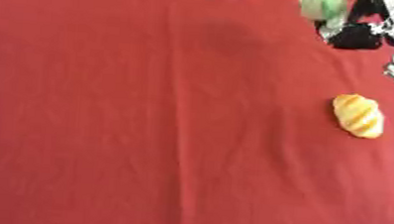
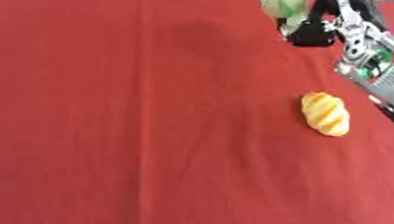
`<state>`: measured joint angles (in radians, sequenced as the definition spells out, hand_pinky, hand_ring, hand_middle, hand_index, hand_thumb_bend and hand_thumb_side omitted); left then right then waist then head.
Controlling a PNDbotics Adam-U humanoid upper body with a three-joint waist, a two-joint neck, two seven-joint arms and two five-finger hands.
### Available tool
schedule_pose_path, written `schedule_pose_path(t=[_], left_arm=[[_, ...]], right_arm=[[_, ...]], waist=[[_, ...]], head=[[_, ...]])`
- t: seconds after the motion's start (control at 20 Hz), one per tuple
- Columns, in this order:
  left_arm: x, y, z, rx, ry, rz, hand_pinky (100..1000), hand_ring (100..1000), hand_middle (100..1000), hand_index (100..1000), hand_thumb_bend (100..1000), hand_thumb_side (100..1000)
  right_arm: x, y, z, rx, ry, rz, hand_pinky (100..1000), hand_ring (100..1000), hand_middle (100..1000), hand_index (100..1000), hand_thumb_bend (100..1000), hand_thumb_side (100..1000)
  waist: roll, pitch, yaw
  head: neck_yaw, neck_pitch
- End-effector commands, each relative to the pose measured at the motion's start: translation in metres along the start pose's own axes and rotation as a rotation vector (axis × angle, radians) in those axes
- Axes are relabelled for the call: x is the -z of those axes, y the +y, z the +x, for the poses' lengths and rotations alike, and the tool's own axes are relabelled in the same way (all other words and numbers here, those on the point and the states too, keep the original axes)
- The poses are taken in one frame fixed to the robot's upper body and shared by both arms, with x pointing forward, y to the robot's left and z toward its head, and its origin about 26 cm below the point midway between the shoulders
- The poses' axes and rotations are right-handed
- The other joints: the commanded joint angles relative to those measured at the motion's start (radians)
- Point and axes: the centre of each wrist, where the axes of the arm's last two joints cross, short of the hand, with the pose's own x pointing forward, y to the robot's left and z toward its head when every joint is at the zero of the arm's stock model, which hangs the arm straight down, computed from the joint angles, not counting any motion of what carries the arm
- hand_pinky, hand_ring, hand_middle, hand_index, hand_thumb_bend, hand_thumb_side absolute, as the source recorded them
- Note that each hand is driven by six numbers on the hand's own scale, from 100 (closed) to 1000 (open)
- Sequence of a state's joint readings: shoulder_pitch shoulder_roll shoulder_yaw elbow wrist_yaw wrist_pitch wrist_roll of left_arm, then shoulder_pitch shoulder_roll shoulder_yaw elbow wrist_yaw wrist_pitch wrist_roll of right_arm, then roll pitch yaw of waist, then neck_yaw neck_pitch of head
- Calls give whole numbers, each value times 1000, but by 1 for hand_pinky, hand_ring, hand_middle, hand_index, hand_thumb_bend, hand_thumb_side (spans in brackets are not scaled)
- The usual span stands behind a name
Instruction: Pick up the objects with one hand, pass them to the other hand, and then place them into the box on the other side of the table.
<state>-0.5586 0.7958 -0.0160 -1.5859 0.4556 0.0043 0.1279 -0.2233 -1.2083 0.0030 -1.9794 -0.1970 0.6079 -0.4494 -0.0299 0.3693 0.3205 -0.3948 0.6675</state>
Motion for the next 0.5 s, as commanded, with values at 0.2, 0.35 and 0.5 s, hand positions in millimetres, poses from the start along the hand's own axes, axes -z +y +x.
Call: schedule_pose_path(t=[0.2,0.35,0.5], left_arm=[[17,18,31,78,-77,-17,901,769,641,698,100,554],[25,22,39,98,-91,-32,900,771,656,709,100,558],[33,24,46,116,-101,-62,899,772,666,716,100,558]], right_arm=[[2,-1,26,33,-200,65,731,524,332,442,318,100],[3,6,37,82,-263,88,711,514,326,437,316,100],[3,14,47,151,-294,108,710,513,325,436,315,100]], waist=[[33,-69,-8],[42,-89,-14],[49,-106,-18]], head=[[12,25],[19,37],[19,44]])
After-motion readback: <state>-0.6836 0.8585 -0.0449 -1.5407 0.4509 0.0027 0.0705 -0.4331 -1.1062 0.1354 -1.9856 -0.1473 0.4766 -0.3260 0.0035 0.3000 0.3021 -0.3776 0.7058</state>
